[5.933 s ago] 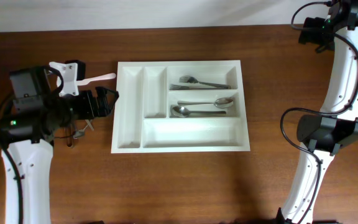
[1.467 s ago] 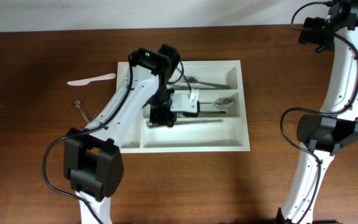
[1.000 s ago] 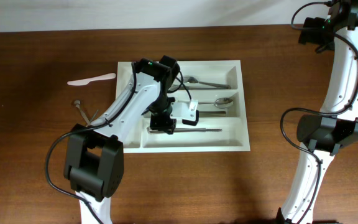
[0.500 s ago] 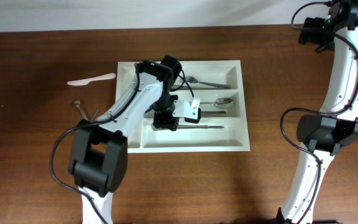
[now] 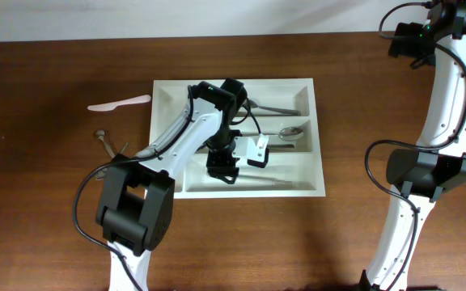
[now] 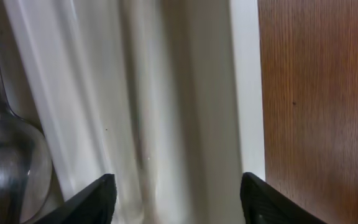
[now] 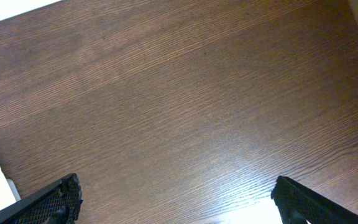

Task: Pack container

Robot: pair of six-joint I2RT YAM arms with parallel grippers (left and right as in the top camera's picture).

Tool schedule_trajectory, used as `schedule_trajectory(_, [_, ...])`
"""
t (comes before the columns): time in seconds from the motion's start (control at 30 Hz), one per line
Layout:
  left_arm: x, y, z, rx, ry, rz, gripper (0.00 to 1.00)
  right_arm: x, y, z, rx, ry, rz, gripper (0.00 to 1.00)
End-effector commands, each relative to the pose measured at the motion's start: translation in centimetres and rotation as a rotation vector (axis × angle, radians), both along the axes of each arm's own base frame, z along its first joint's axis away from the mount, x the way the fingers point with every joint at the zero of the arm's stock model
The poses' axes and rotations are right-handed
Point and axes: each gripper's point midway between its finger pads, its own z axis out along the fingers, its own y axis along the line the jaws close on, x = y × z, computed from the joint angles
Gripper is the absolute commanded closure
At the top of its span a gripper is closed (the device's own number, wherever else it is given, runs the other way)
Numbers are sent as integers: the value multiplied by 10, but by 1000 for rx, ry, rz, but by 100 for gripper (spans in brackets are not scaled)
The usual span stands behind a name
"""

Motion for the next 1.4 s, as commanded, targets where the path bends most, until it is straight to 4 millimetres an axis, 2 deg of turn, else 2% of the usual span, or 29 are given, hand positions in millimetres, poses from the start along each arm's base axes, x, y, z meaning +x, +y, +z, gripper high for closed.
schedule_trajectory(0.0, [1,-1,1,-11,-8,-13,33,0,2,0,1,1,-1,1])
schedule_trajectory(0.1, [9,-3,4,-14,-41,-13,33,0,2,0,1,1,-1,1])
schedule_trajectory(0.2, [28,-7,12,-16,-108,37,33,0,2,0,1,1,-1,1])
schedule_trajectory(0.23, [38,-8,16,-9,-143,61,33,0,2,0,1,1,-1,1])
schedule_trajectory(0.27, [60,-6,26,11,-224,122,33,0,2,0,1,1,-1,1])
schedule_trajectory(0.33, [89,0,41,48,-333,230,33,0,2,0,1,1,-1,1])
schedule_trajectory(0.4, [120,13,60,89,-450,395,31,0,2,0,1,1,-1,1])
schedule_trajectory(0.43, [147,31,77,115,-543,572,27,0,2,0,1,1,-1,1])
schedule_trajectory(0.5, [165,51,90,120,-587,726,1,0,2,0,1,1,-1,1])
schedule_trajectory(0.6, [178,86,93,119,-572,922,1,0,2,0,1,1,-1,1])
schedule_trajectory(0.77, [185,157,88,131,-470,1331,1,0,2,0,1,1,-1,1])
schedule_trajectory(0.83, [182,179,85,115,-390,1460,1,0,2,0,1,1,-1,1])
schedule_trajectory(1.0, [167,195,79,9,-148,1535,1,0,2,0,1,1,-1,1])
schedule_trajectory(1.17, [150,198,79,-62,43,1561,1,0,2,0,1,1,-1,1])
schedule_trajectory(1.27, [151,224,70,24,-23,1608,7,0,2,0,1,1,-1,1])
schedule_trajectory(1.37, [147,270,57,227,-125,1875,7,0,2,0,1,1,-1,1])
